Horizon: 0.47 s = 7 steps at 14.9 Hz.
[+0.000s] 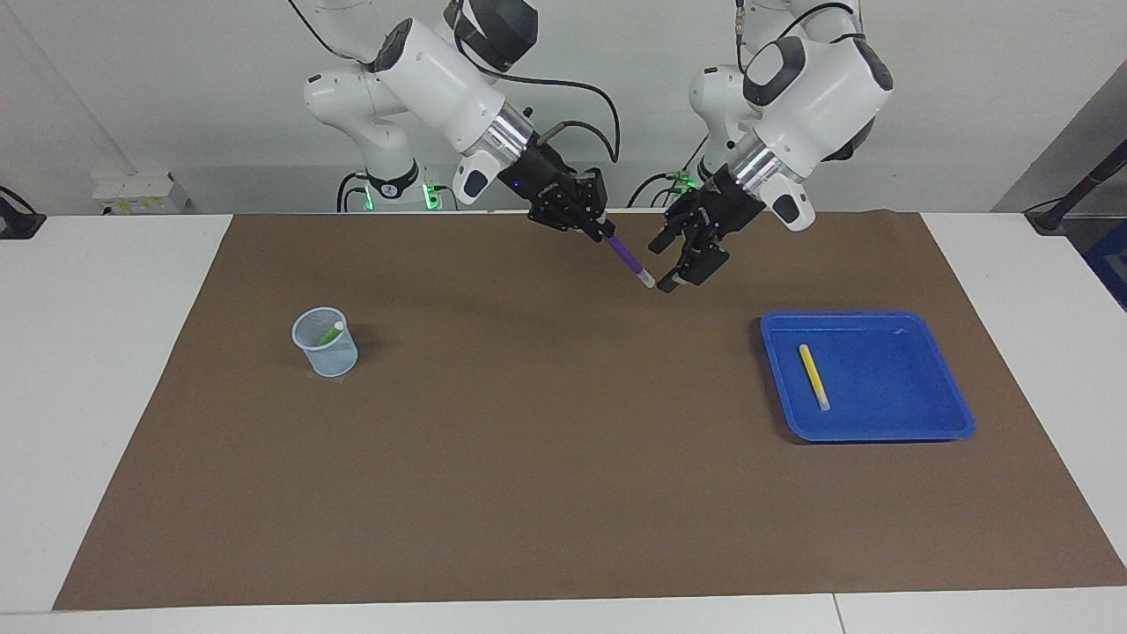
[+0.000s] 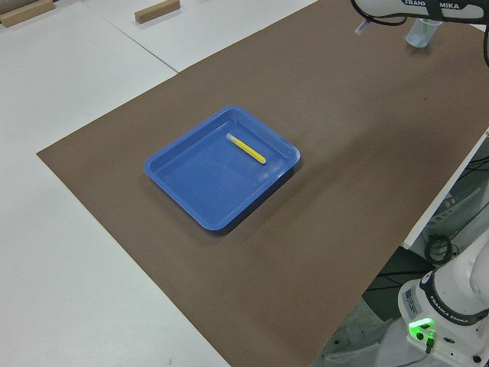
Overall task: Right arm passes pens to left for tray arrangement
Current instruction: 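Bring the purple pen to the left gripper and close the left gripper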
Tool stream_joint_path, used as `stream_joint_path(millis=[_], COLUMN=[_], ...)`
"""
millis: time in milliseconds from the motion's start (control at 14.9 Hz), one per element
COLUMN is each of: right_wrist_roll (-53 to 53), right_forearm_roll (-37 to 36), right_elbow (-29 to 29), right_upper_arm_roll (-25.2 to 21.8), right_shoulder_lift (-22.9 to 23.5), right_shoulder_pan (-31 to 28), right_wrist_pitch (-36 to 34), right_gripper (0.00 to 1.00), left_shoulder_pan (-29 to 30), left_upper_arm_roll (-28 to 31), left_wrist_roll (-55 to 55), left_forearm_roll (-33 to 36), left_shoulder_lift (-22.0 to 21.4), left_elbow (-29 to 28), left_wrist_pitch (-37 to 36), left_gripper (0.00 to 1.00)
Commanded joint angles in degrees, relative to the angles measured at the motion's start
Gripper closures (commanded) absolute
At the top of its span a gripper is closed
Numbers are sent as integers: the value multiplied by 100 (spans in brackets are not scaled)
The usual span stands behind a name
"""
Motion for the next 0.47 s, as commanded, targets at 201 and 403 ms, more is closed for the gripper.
stream_joint_path(millis=[201,403], right_wrist_roll=[26,26], right_forearm_roll=[178,178], right_elbow=[-178,-169], right_upper_arm_roll=[-14,-14], right_shoulder_lift=[-159,-150], right_shoulder_pan=[20,20], right_wrist_pitch=[116,116], right_gripper=[100,100], left_shoulder_pan=[-413,-500], left_upper_arm_roll=[72,72], left_wrist_roll=[-310,-319], left_forearm_roll=[-98,-98], left_shoulder_lift=[-380,-380], left_elbow=[-582,-582], left_wrist_pitch=[527,536], left_gripper=[13,24])
